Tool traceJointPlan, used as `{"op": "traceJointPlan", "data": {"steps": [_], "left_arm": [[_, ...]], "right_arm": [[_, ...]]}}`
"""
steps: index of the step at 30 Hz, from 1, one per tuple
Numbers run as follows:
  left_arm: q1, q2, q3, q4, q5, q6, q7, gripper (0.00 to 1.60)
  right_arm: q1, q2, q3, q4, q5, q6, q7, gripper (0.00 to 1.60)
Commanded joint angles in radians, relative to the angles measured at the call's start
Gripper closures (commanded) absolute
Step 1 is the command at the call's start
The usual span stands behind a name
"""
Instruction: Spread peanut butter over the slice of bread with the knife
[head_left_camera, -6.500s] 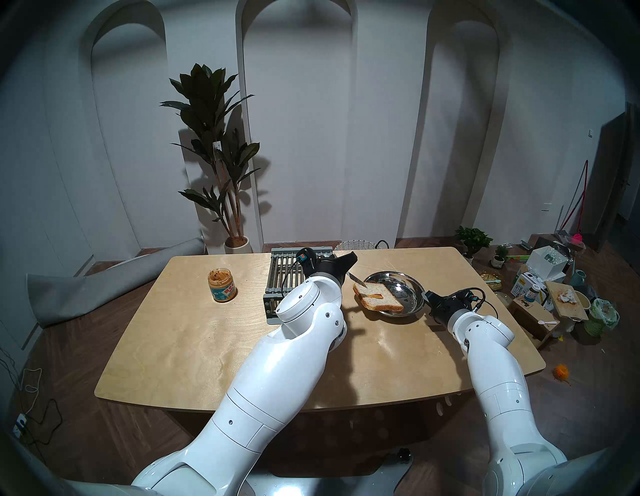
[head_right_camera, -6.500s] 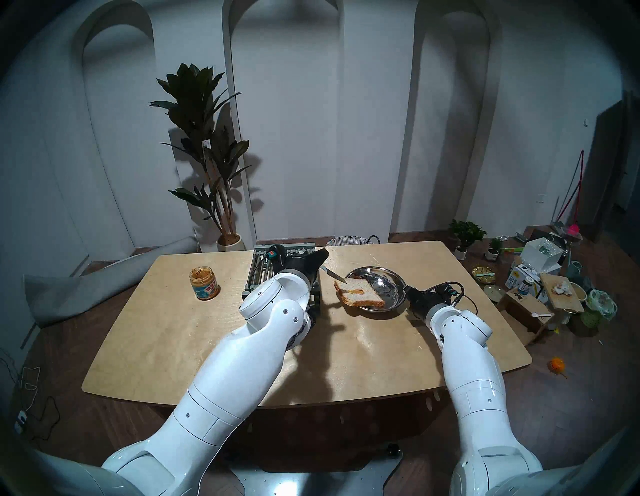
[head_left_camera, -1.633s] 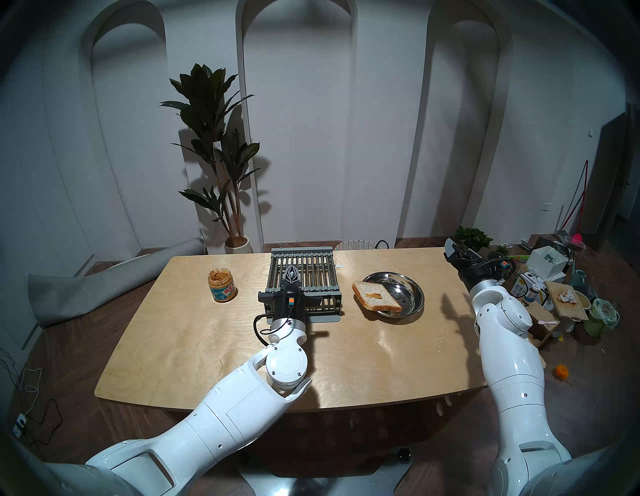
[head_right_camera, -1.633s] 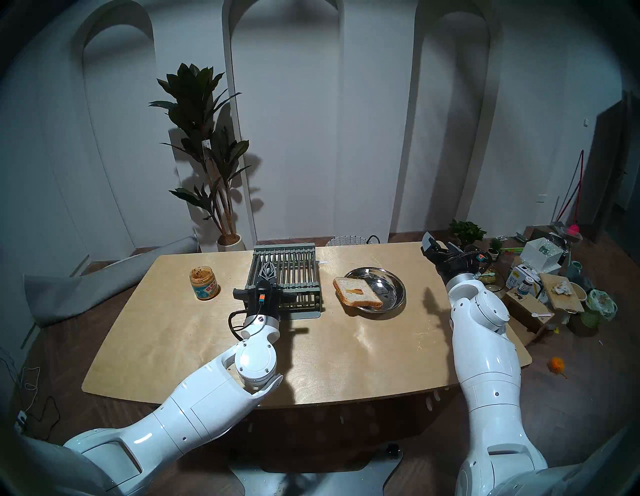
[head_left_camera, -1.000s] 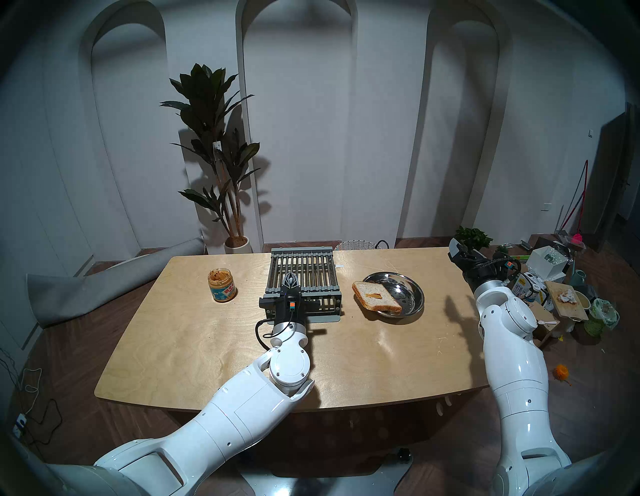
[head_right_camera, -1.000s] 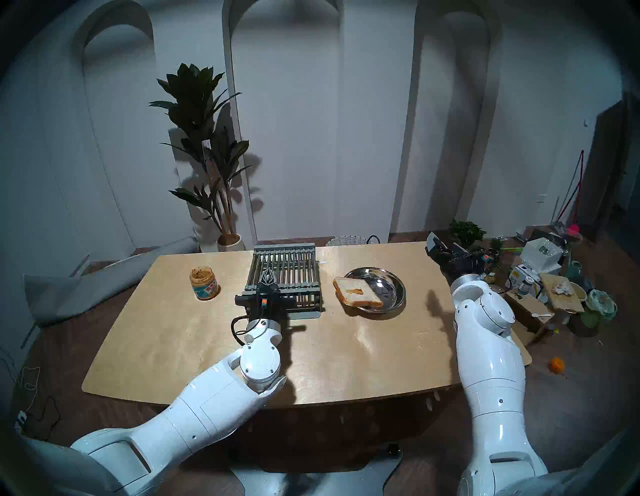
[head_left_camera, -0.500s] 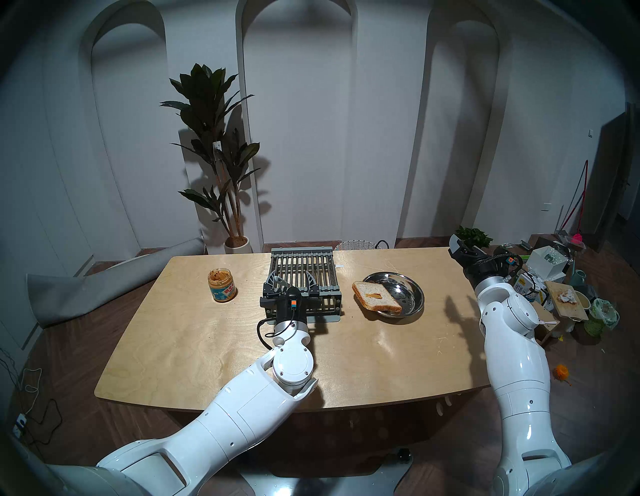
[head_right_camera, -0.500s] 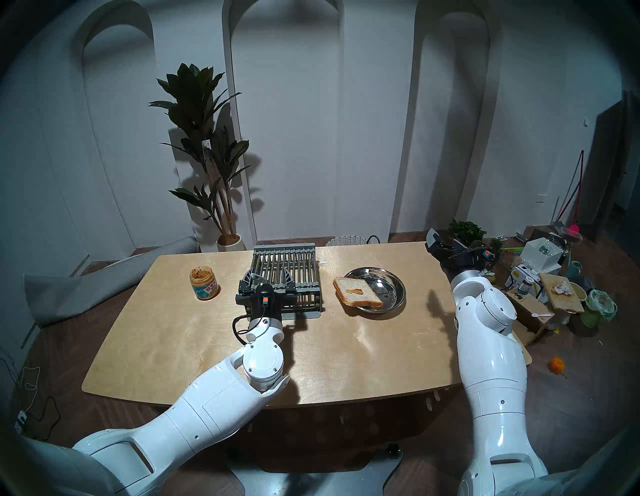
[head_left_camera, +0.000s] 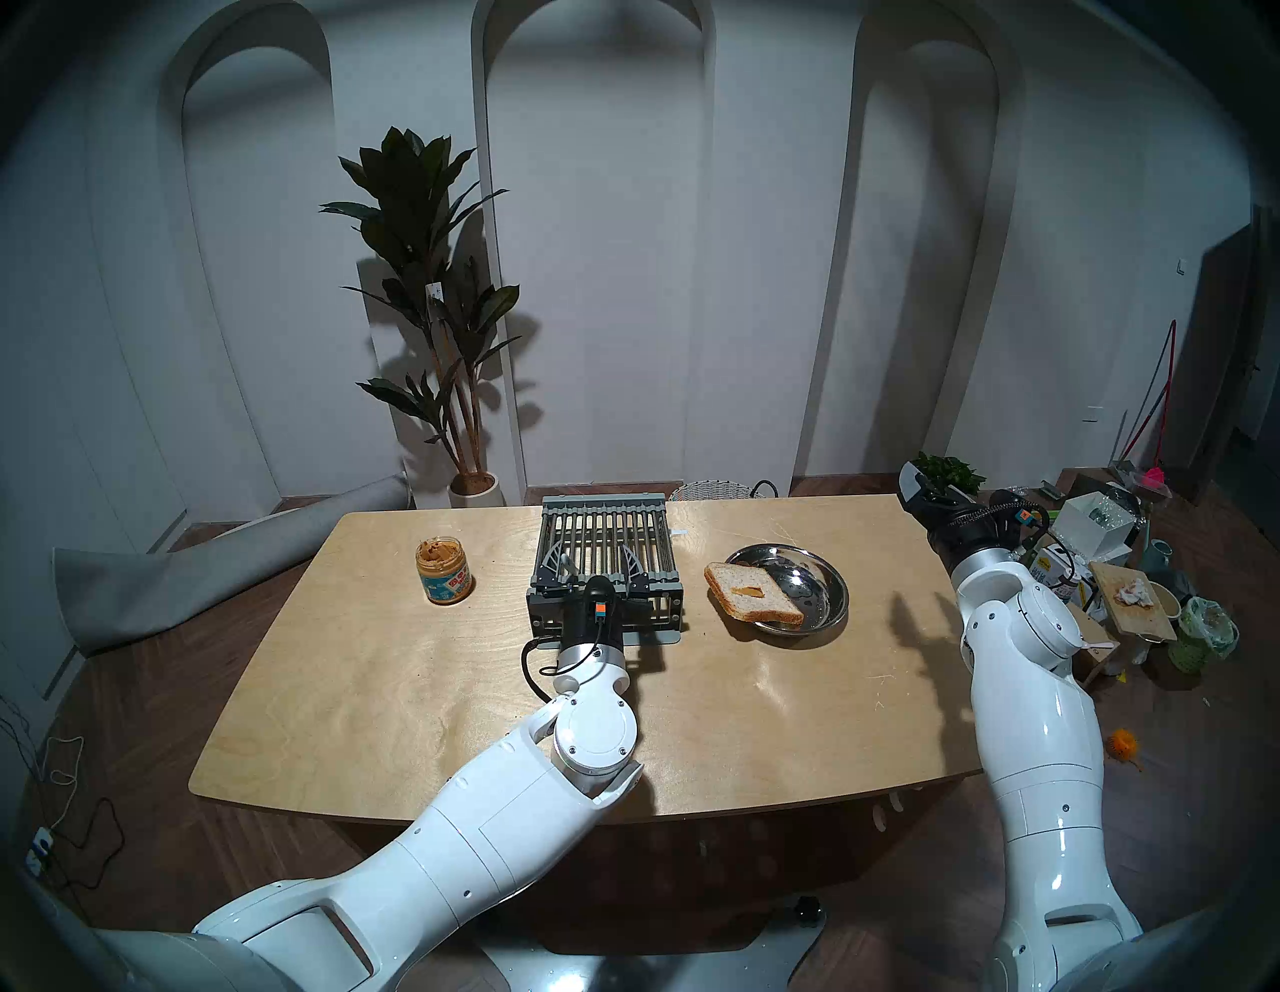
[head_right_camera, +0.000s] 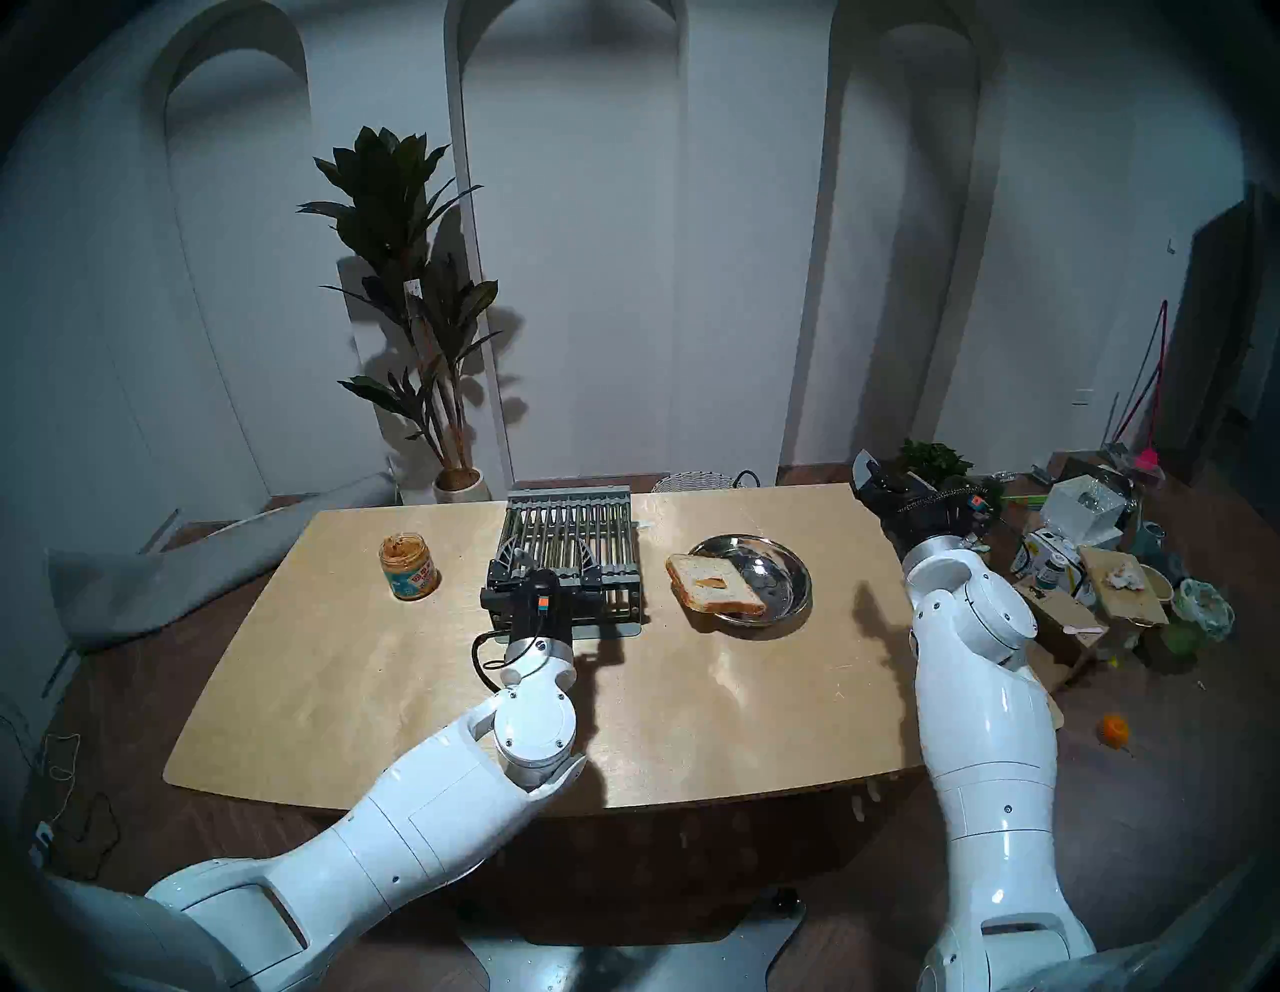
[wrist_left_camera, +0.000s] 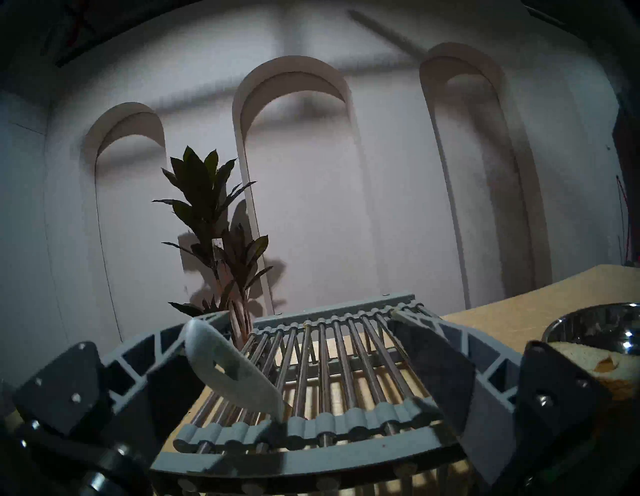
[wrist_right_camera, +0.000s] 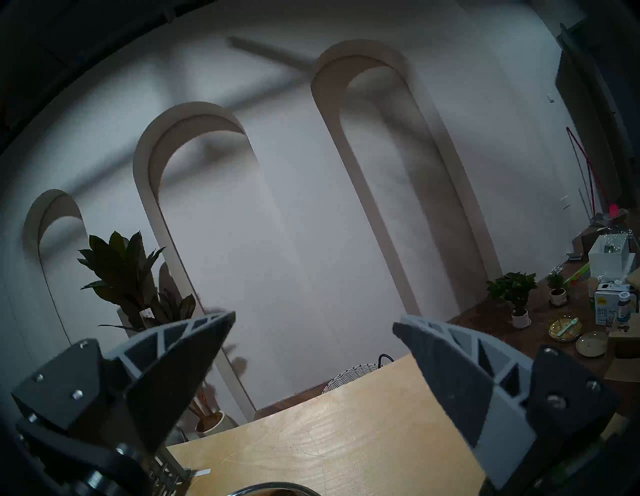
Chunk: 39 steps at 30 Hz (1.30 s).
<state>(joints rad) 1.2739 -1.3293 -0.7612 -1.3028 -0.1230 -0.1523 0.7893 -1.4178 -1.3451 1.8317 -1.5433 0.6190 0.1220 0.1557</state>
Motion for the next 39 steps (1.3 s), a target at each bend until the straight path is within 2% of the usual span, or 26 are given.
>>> {"op": "traceJointPlan", "data": {"steps": [1, 2, 7, 10, 11, 13, 14, 16, 19, 20, 22, 24, 30, 35, 39], "left_arm": [[-0.021, -0.002, -0.009, -0.054, -0.006, 0.109, 0.004, 0.0], [-0.021, -0.002, -0.009, -0.054, -0.006, 0.109, 0.004, 0.0], [-0.025, -0.005, -0.025, -0.066, -0.033, 0.204, -0.001, 0.0], [-0.026, -0.003, -0.027, -0.071, -0.04, 0.219, -0.004, 0.0], [-0.028, 0.002, -0.028, -0.084, -0.049, 0.263, -0.009, 0.0], [-0.028, 0.006, -0.027, -0.09, -0.052, 0.281, -0.013, 0.0], [-0.028, 0.013, -0.029, -0.109, -0.063, 0.319, -0.023, 0.0], [-0.027, 0.015, -0.03, -0.118, -0.066, 0.332, -0.024, 0.0], [-0.02, 0.033, -0.031, -0.168, -0.087, 0.42, -0.043, 0.0], [-0.02, 0.033, -0.031, -0.168, -0.087, 0.42, -0.043, 0.0], [-0.014, 0.039, -0.033, -0.197, -0.109, 0.479, -0.057, 0.0], [-0.012, 0.04, -0.034, -0.204, -0.126, 0.509, -0.064, 0.0], [-0.012, 0.032, -0.047, -0.194, -0.155, 0.54, -0.08, 0.0], [-0.021, 0.029, -0.045, -0.185, -0.18, 0.604, -0.101, 0.0], [-0.022, 0.031, -0.04, -0.187, -0.187, 0.626, -0.111, 0.0]], "right_arm": [[-0.001, -0.004, 0.009, -0.052, 0.015, 0.013, -0.004, 0.0], [-0.001, -0.004, 0.009, -0.052, 0.015, 0.013, -0.004, 0.0], [-0.009, -0.002, 0.016, -0.074, 0.026, 0.02, -0.006, 0.0], [-0.01, -0.001, 0.019, -0.079, 0.03, 0.023, -0.006, 0.0], [-0.011, -0.002, 0.021, -0.083, 0.033, 0.027, -0.007, 0.0], [-0.012, -0.002, 0.022, -0.085, 0.035, 0.029, -0.007, 0.0], [-0.014, -0.002, 0.024, -0.09, 0.037, 0.032, -0.008, 0.0], [-0.015, -0.002, 0.025, -0.094, 0.039, 0.034, -0.009, 0.0], [-0.015, -0.002, 0.031, -0.103, 0.047, 0.042, -0.009, 0.0], [-0.015, -0.002, 0.031, -0.103, 0.047, 0.042, -0.009, 0.0], [-0.016, -0.002, 0.034, -0.108, 0.051, 0.046, -0.009, 0.0], [-0.016, -0.003, 0.037, -0.112, 0.057, 0.049, -0.007, 0.0], [-0.017, -0.004, 0.043, -0.118, 0.07, 0.061, -0.006, 0.0], [-0.016, -0.002, 0.048, -0.119, 0.077, 0.066, -0.003, 0.0], [-0.014, -0.001, 0.049, -0.118, 0.08, 0.066, -0.001, 0.0]]}}
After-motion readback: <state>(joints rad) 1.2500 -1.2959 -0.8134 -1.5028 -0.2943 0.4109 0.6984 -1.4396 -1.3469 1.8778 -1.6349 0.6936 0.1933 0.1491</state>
